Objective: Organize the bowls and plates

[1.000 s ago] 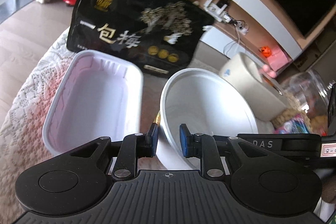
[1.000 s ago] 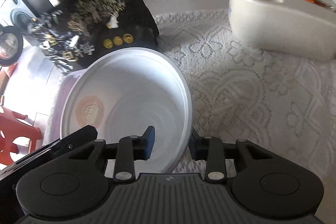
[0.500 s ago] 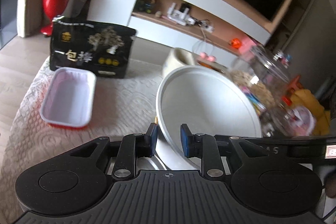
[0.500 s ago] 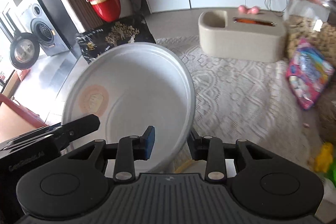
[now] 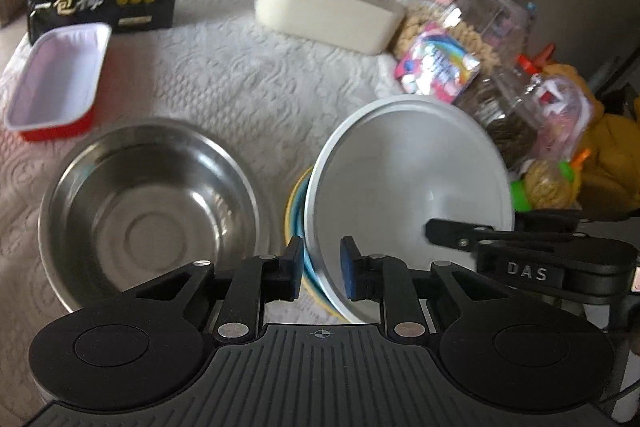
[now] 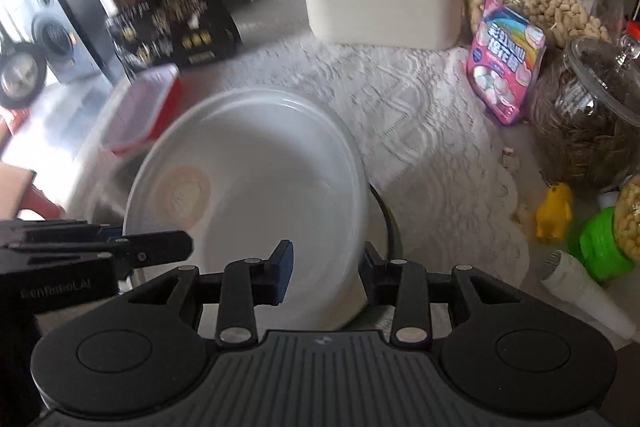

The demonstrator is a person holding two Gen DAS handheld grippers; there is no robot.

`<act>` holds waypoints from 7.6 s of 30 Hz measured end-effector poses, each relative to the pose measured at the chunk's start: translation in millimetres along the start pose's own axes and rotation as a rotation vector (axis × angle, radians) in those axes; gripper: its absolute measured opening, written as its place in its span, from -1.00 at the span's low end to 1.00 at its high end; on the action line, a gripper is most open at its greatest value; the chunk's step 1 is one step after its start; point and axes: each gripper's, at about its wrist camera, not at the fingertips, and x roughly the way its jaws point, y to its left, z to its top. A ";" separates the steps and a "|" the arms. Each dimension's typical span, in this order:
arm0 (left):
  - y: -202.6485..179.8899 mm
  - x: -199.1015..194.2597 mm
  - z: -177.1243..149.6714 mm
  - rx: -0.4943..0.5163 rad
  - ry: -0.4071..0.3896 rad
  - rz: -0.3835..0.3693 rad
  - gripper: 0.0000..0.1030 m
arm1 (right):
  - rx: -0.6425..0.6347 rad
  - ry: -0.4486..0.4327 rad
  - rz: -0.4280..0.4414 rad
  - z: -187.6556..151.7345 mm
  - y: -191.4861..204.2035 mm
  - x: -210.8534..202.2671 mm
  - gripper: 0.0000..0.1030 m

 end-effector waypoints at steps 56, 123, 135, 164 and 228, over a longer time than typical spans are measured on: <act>-33.4 84.8 26.5 0.040 0.096 0.053 -0.15 | 0.306 0.119 0.267 -8.7 -86.2 80.3 0.17; -36.1 76.8 3.0 0.001 0.019 0.076 -0.18 | 0.227 0.071 0.337 -18.4 -93.5 83.1 0.17; -35.1 78.3 4.8 0.026 0.022 0.086 -0.18 | 0.195 0.056 0.307 -19.8 -85.2 80.2 0.18; -47.6 35.6 2.3 0.113 -0.183 0.123 -0.73 | 0.050 -0.293 0.088 -23.2 -71.8 29.3 0.21; -40.2 92.3 18.7 0.004 0.105 0.035 0.09 | 0.296 0.064 0.400 -19.9 -104.1 83.4 0.16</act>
